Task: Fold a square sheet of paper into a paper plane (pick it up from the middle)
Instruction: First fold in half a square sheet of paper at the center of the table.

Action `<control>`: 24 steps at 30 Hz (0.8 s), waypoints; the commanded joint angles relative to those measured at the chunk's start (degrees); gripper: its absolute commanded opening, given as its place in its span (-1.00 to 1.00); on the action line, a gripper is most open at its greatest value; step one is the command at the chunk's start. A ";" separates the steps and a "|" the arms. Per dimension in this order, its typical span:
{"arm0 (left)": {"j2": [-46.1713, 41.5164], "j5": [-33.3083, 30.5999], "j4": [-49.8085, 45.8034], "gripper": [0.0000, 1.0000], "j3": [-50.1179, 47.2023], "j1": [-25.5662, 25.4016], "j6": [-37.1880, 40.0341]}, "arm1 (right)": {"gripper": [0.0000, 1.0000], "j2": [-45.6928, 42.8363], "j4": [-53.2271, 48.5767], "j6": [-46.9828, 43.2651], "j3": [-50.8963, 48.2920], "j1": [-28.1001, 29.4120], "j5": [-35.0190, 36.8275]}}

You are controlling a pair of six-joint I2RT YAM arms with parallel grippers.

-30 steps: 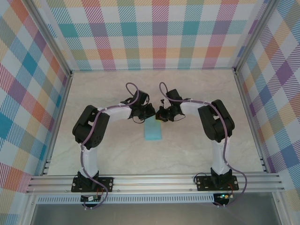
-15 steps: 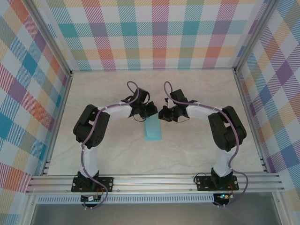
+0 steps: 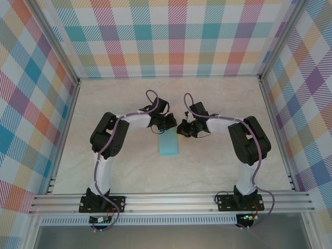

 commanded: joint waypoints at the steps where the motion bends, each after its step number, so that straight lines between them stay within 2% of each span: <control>1: 1.72 -1.33 -1.87 -0.80 1.70 -0.09 1.62 | -0.85 1.58 1.77 0.86 1.74 -0.03 -3.33; 8: 2.28 -1.22 -2.05 -0.81 1.53 -0.09 1.83 | -0.86 3.36 2.58 1.19 2.23 -0.04 -5.21; 18: 2.70 -2.19 -2.67 -0.81 1.42 -0.09 2.47 | -0.86 5.33 1.17 2.41 1.90 0.00 -4.25; 24: 3.37 -3.32 -3.36 -0.82 1.71 -0.08 3.01 | -0.86 3.66 0.74 2.79 -0.76 0.30 -6.81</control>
